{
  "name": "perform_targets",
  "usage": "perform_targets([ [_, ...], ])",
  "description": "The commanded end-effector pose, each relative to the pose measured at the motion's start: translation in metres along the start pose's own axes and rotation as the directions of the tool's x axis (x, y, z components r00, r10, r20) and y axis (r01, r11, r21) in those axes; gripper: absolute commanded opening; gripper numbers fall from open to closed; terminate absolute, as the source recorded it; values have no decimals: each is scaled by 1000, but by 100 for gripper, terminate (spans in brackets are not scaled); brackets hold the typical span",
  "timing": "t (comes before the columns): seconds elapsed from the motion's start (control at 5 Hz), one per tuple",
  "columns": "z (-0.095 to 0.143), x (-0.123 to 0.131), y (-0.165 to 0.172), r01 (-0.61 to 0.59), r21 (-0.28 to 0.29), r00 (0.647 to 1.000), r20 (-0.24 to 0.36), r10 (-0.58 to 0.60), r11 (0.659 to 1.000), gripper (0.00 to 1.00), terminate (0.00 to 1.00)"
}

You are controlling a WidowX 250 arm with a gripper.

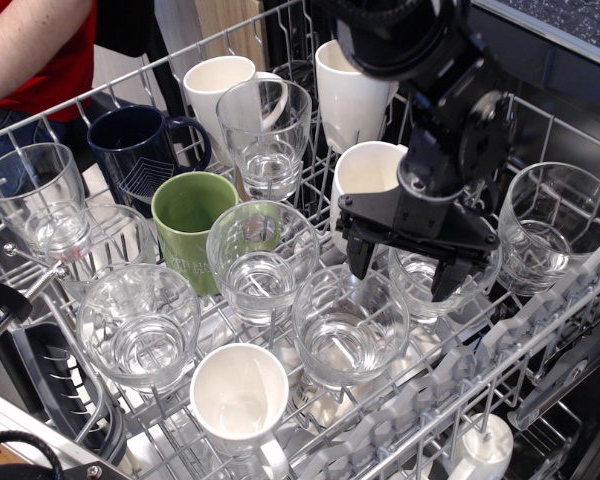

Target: Pick up any cup

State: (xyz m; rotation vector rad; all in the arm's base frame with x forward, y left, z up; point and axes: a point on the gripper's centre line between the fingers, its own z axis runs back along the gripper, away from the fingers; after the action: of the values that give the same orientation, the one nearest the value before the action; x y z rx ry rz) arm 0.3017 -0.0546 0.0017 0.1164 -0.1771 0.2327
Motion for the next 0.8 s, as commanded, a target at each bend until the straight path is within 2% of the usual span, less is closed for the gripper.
perform_targets([
  [0.0,-17,15,-1,-42,-17,996,72,43,999,100,0],
  [0.4,-42,12,0,-77,20,995,65,75,997,100,0],
  [0.6,-53,7,-6,-82,11,994,67,81,997,100,0],
])
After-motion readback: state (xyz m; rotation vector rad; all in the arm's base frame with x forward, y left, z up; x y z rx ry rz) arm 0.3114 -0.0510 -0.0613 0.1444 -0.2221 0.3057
